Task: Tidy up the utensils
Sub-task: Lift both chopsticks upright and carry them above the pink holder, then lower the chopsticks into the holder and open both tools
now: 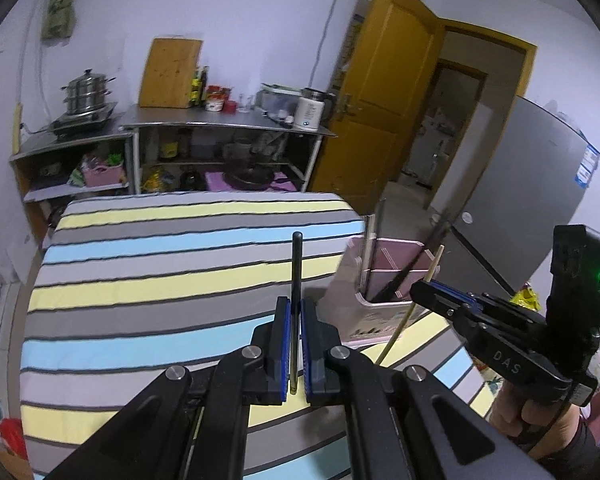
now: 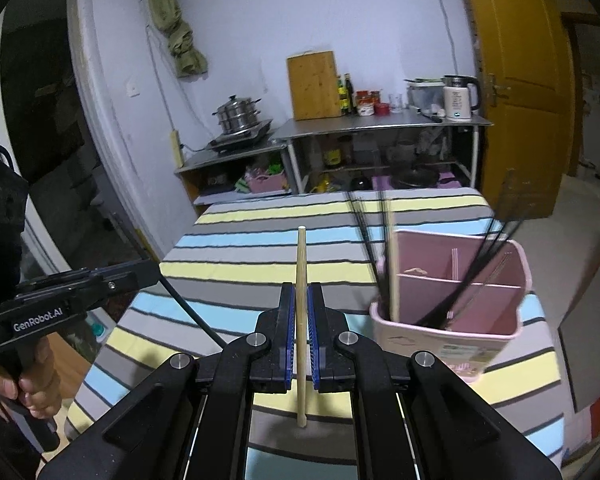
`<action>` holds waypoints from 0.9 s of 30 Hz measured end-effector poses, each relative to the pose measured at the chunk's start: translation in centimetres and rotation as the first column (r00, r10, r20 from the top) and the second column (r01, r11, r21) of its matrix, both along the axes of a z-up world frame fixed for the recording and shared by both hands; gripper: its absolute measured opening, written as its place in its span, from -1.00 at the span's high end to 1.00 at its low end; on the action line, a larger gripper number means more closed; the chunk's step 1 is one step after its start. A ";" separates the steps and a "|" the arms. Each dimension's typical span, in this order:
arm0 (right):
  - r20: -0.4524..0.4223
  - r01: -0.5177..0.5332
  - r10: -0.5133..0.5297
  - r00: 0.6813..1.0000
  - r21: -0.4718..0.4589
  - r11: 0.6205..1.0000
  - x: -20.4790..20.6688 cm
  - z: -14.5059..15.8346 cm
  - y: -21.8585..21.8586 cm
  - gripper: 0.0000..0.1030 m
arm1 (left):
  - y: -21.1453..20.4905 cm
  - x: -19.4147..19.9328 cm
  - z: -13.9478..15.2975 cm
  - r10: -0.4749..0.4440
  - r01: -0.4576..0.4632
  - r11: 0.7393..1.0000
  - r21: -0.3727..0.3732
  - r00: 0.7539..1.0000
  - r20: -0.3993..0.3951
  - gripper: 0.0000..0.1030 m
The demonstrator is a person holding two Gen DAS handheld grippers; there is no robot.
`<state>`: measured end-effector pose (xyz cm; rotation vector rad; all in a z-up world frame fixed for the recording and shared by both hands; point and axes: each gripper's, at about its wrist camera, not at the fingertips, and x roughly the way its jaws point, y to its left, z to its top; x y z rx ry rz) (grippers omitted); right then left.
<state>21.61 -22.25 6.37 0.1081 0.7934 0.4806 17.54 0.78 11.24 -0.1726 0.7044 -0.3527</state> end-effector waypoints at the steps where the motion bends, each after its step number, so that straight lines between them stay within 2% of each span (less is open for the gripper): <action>1: 0.003 0.010 -0.010 1.000 0.002 1.000 0.0 0.1 -0.5 0.88 | -0.4 0.2 0.3 -0.011 0.011 1.000 -0.001 1.000 0.004 0.91; 9: 0.051 0.106 -0.106 0.993 0.012 0.994 1.1 2.5 -4.5 0.88 | -4.4 1.6 4.3 -0.097 0.099 0.995 -0.015 0.993 0.068 0.91; 17: 0.116 0.176 -0.179 0.977 0.033 0.984 2.6 5.2 -6.9 0.88 | -6.3 3.6 7.6 -0.118 0.124 0.991 -0.043 0.985 0.122 0.91; 22: 0.146 0.209 -0.215 0.966 0.056 0.976 3.9 5.8 -7.8 0.88 | -7.2 5.2 7.9 -0.119 0.127 0.991 -0.052 0.984 0.134 0.91; 27: 0.166 0.232 -0.240 0.957 0.065 0.971 5.1 5.2 -7.9 0.88 | -8.4 6.9 6.5 -0.121 0.127 0.991 -0.050 0.986 0.112 0.91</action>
